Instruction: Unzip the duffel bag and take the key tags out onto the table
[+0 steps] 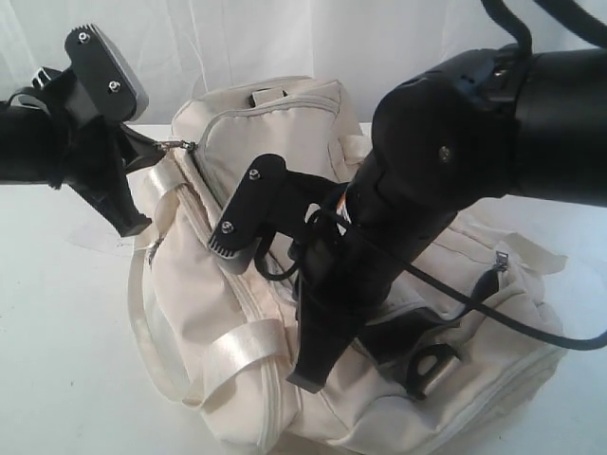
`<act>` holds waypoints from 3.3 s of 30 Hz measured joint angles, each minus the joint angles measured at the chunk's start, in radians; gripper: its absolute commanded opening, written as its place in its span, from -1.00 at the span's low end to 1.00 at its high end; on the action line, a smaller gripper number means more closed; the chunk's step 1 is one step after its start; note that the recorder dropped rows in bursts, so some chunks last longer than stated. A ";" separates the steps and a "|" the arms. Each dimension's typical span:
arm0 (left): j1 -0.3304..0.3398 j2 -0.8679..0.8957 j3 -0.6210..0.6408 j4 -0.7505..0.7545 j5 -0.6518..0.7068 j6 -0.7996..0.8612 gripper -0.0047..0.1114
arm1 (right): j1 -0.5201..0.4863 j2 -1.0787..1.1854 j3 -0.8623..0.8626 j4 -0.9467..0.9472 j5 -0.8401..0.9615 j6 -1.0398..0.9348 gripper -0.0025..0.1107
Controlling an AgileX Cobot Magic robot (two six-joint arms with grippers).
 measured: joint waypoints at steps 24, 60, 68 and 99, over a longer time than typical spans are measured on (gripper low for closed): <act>0.211 -0.030 -0.028 -0.022 0.291 0.020 -0.92 | -0.141 -0.009 0.063 -0.256 -0.041 0.282 -0.96; 0.205 0.017 -0.186 -0.040 0.456 0.012 -0.92 | -0.027 0.033 0.084 0.514 -0.737 -0.403 0.16; 0.199 0.126 -0.280 -0.042 0.503 0.012 -0.92 | -0.009 0.161 0.007 0.525 -0.790 -0.388 -0.69; 0.140 0.513 -0.708 -0.043 0.651 0.000 -0.92 | -0.009 0.193 -0.025 0.547 -0.720 -0.387 -0.96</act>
